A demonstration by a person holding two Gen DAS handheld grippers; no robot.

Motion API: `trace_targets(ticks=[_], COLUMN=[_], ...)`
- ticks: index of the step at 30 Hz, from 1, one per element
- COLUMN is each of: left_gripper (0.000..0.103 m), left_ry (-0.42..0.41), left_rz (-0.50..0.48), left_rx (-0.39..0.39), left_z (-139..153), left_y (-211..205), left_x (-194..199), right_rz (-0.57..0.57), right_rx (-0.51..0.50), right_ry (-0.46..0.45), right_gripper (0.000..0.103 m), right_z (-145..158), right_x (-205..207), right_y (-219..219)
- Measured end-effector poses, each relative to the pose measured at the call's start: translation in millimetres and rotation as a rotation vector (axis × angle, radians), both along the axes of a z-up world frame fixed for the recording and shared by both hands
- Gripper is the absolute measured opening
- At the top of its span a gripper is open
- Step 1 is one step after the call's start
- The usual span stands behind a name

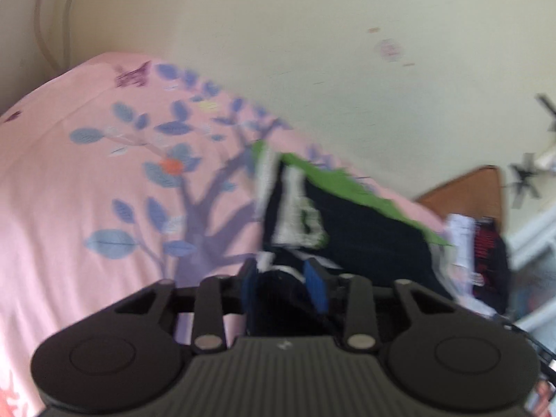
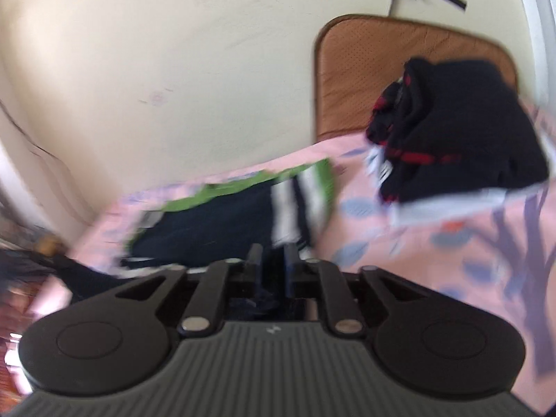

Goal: Fold small clothes
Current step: 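Press the folded navy sweater flat with both grippers and release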

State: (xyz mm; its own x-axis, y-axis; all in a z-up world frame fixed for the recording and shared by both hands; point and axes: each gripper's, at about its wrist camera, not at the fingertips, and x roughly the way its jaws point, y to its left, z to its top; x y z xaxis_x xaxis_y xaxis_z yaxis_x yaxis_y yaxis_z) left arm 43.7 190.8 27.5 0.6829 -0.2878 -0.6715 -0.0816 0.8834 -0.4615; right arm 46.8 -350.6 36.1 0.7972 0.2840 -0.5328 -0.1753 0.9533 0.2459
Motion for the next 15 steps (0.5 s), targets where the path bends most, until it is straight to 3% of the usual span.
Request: trace_targets(ticks=[3, 6, 11, 15], left_gripper=[0.049, 0.050, 0.050, 0.048], left_ry=[0.000, 0.009, -0.002, -0.003], left_rz=[-0.030, -0.072, -0.114, -0.149], left_rx=[-0.030, -0.009, 0.082, 0.049], left_z=[-11.5, -18.5, -11.1, -3.0], left_y=[10.3, 8.1, -11.6, -11.8], left_x=[-15.9, -30.3, -38.0, -47.1], right_rz=[0.039, 0.045, 0.207, 0.325], right_rx=[0.074, 0.100, 0.068, -0.005], right_ry=[0.001, 0.029, 0.072, 0.109], right_gripper=[0.041, 0.043, 0.033, 0.033], right_z=[-7.4, -19.4, -10.3, -10.4], right_x=[-15.3, -35.2, -32.7, -29.8], right_y=[-25.4, -32.4, 16.4, 51.7])
